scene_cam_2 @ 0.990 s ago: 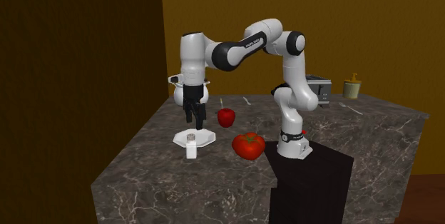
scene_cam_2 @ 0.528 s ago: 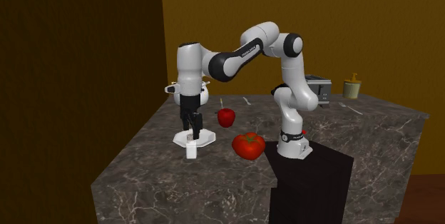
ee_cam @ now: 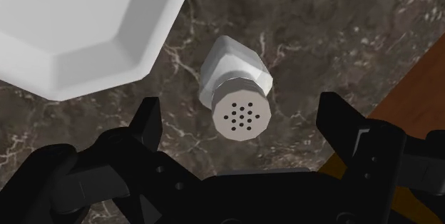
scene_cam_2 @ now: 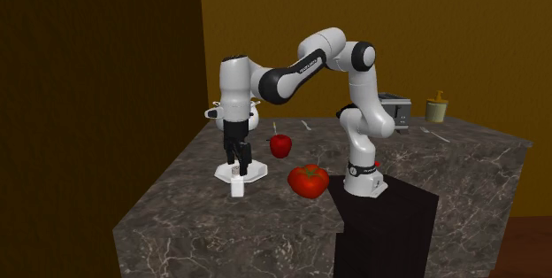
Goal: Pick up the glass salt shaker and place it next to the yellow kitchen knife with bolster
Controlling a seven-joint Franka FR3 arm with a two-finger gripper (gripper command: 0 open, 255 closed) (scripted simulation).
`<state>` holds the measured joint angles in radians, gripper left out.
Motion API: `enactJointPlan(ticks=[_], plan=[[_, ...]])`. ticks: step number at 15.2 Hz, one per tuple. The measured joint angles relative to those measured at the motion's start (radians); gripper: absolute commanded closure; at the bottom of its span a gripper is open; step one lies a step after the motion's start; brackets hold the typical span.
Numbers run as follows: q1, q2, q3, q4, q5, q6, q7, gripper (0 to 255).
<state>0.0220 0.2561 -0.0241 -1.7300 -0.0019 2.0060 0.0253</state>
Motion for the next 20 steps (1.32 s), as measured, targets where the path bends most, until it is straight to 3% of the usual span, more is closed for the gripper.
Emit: enactJointPlan(ticks=[1,11,20], plan=[[0.000,0.000,0.000,0.000,0.000,0.000,0.000,255],[0.000,0.000,0.000,0.000,0.000,0.000,0.000,255],[0.000,-0.019,0.000,0.081,0.000,-0.100,0.000,255]])
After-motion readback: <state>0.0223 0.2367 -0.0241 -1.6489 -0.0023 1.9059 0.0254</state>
